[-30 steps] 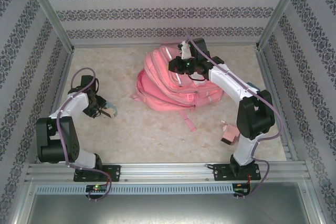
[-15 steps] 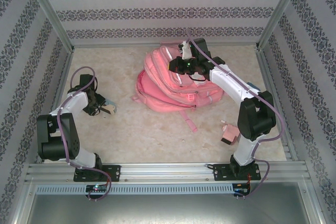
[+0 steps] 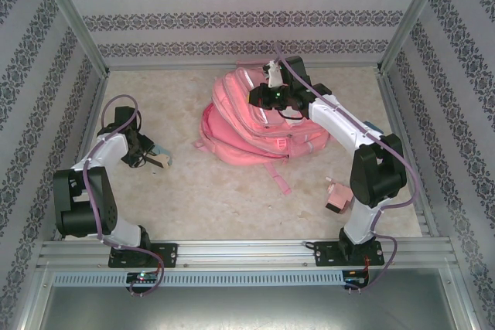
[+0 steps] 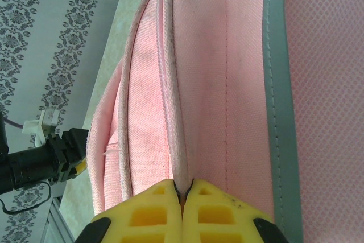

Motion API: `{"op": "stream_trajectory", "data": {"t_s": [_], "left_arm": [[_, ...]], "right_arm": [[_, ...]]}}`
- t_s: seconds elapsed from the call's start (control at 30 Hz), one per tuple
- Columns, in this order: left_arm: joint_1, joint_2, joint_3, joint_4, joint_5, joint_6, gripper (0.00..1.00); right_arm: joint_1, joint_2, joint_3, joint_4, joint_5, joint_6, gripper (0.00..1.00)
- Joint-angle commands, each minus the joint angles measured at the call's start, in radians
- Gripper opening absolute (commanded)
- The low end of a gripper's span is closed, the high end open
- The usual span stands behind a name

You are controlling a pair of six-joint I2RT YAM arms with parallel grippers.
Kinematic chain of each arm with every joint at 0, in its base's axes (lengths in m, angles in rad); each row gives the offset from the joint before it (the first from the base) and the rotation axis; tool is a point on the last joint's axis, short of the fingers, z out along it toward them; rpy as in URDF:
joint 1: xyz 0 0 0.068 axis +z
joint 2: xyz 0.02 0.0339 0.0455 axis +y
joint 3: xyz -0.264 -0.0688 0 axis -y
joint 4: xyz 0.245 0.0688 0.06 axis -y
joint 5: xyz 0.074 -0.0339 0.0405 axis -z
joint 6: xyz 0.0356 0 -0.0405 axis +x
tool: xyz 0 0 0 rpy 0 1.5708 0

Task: Pack the student bag
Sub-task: Pick up the loose stationery from the middle-left of the table.

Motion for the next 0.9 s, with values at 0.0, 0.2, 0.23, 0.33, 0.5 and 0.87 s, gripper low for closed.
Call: {"op": "stream_trajectory", "data": {"t_s": [0.0, 0.2, 0.23, 0.33, 0.5, 0.87], "left_arm": [[0.016, 0.041, 0.005, 0.007, -0.007, 0.015, 0.45], [0.021, 0.096, -0.026, 0.042, -0.008, 0.017, 0.43], [0.021, 0.102, -0.025, 0.042, -0.009, 0.017, 0.40], [0.021, 0.099, -0.022, 0.037, -0.008, 0.015, 0.21], [0.021, 0.056, -0.013, 0.013, -0.008, 0.019, 0.13], [-0.056, -0.073, 0.031, 0.002, 0.118, 0.004, 0.06]], "right_arm": [[0.001, -0.039, -0.004, 0.011, -0.010, 0.007, 0.00], [0.001, -0.035, 0.006, 0.009, -0.014, 0.008, 0.00], [0.002, -0.034, 0.009, 0.008, -0.015, 0.008, 0.00], [0.003, -0.036, 0.012, 0.001, -0.015, 0.007, 0.00], [0.001, -0.037, 0.021, -0.005, -0.013, 0.006, 0.00], [-0.058, -0.043, 0.097, 0.011, -0.076, 0.075, 0.00]]}}
